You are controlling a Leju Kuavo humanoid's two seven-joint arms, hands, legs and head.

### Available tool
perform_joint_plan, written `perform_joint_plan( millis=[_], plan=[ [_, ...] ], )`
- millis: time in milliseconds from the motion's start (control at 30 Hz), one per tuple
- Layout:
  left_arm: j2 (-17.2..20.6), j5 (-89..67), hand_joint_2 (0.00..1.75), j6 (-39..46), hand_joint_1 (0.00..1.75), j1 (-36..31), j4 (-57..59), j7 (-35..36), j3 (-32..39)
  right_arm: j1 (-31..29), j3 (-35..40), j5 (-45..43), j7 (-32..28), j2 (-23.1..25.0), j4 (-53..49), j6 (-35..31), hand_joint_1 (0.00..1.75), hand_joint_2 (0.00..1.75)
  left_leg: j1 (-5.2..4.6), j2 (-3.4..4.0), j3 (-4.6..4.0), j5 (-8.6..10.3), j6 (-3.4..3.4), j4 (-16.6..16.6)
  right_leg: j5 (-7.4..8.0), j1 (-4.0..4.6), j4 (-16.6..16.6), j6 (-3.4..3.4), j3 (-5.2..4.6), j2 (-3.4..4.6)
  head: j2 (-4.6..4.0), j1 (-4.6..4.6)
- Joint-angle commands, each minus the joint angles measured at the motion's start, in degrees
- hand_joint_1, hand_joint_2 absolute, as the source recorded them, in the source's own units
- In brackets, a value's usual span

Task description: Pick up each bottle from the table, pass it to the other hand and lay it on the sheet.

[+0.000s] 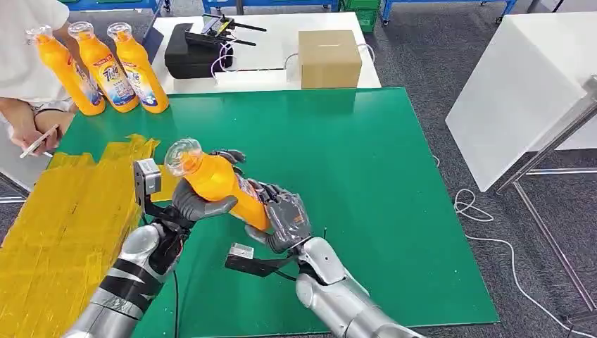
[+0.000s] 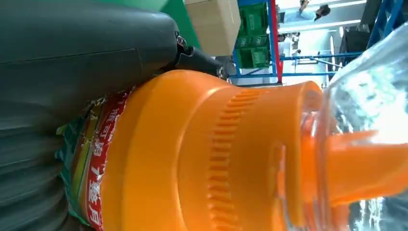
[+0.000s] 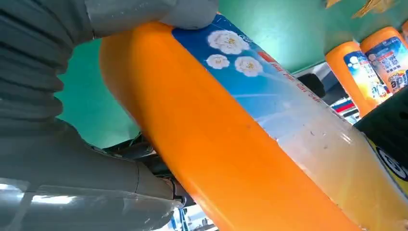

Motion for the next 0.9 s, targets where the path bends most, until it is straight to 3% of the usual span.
perform_joint_plan(
  millis=[33,300,333,367,400,500,567,900],
  plan=[
    [-1.94,-0.05,1.75,2.51,1.75,-5.09,5.73,1.12,1.71,1.28,7.0,2.9,-3.31,-0.07,-0.3,0.12,1.75,1.75,0.11,-0.2,0.07,-0.04,-0.06,0.01,-0.07,0.11,-0.06,0.01,0.15,-0.21,0.0,-0.02],
    [-4.63,2.87,1.75,10.21,1.75,-3.3,1.24,0.92,6.34,2.06,4.79,0.95,-3.92,-0.02,-0.62,0.51,1.75,1.75,0.09,-0.17,0.01,-0.04,-0.04,0.03,-0.05,0.09,-0.04,0.01,0.1,-0.18,0.0,-0.02],
    [-4.58,2.57,1.75,12.16,1.75,-2.99,0.24,0.71,6.8,2.63,3.64,-0.9,-4.71,-0.24,-1.91,0.55,1.68,1.75,0.12,-0.21,0.04,-0.06,-0.05,0.03,-0.07,0.11,-0.05,0.02,0.15,-0.23,0.0,0.0],
    [-4.32,1.55,1.75,14.95,1.75,-2.53,-0.98,0.13,7.2,4.18,0.31,-8.45,-7.92,-0.33,-4.81,4.06,0.54,1.75,0.08,-0.19,-0.01,-0.04,-0.03,0.03,-0.06,0.08,-0.02,0.01,0.08,-0.2,0.0,0.0],
    [-3.49,-1.76,1.75,20.21,1.75,-1.59,-2.89,-0.72,7.41,6.03,-3.92,-18.6,-9.83,-1.28,-9.39,10.72,0.0,1.75,0.12,-0.22,0.02,-0.06,-0.05,0.05,-0.08,0.12,-0.03,0.01,0.13,-0.24,0.0,0.0],
    [-0.61,-10.98,1.75,29.36,1.75,0.43,-6.07,-2.49,8.53,11.82,-9.71,-31.54,-11.35,-7.02,-26.46,17.87,0.0,1.75,0.08,-0.23,-0.01,-0.02,-0.03,0.01,-0.06,0.09,-0.06,0.01,0.1,-0.24,0.0,0.04],
    [-0.22,-13.68,1.75,31.06,1.75,1.23,-7.31,-2.7,9.91,14.09,-10.77,-32.96,-9.59,-9.89,-33.88,20.26,0.0,1.75,0.07,-0.15,-0.03,-0.03,-0.03,-0.01,-0.04,0.08,-0.06,0.02,0.06,-0.15,0.0,0.0],
    [-0.73,-13.88,1.75,30.92,1.75,0.99,-6.97,-2.64,9.8,13.99,-10.41,-32.7,-9.5,-9.15,-32.85,20.29,0.0,1.75,0.02,-0.23,-0.07,-0.01,-0.02,-0.01,-0.01,-0.01,-0.04,0.02,0.0,-0.21,0.0,0.0]
  ],
)
